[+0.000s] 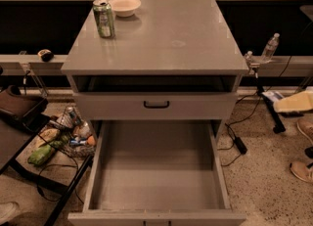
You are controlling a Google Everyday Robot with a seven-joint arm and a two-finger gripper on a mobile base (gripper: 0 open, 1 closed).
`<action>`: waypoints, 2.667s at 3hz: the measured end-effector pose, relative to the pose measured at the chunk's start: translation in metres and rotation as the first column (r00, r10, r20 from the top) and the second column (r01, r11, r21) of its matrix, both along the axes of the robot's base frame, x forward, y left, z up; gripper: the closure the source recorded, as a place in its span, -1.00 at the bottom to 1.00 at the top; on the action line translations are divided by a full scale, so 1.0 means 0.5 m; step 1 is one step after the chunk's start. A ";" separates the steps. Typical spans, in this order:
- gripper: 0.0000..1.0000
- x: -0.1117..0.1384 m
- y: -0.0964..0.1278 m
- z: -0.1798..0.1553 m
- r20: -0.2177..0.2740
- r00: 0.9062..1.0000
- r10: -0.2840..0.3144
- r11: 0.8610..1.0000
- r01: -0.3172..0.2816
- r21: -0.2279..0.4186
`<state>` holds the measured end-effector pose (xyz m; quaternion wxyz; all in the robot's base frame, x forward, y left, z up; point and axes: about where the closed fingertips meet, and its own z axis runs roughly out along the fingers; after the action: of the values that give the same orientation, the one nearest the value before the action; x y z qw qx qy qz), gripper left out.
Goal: Place rxbar blueberry into middle drawer
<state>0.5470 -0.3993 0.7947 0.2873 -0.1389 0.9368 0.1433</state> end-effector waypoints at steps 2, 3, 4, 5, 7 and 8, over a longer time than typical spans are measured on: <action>1.00 -0.072 0.173 -0.142 0.197 0.967 0.160 0.986 -0.165 0.005; 1.00 -0.093 0.313 -0.273 0.176 0.948 0.264 0.964 -0.266 -0.015; 1.00 -0.112 0.448 -0.373 0.150 0.907 0.394 0.919 -0.384 -0.092; 1.00 -0.111 0.600 -0.480 0.092 0.854 0.511 0.856 -0.497 -0.139; 1.00 -0.064 0.698 -0.602 -0.041 0.870 0.491 0.860 -0.492 -0.138; 1.00 -0.034 0.794 -0.654 -0.106 0.850 0.516 0.845 -0.526 -0.097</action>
Offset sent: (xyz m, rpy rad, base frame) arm -0.0825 0.1919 -0.2124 0.0560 -0.1341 0.3112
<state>0.5301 -0.0024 0.4677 0.1927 -0.3998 0.8811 0.1633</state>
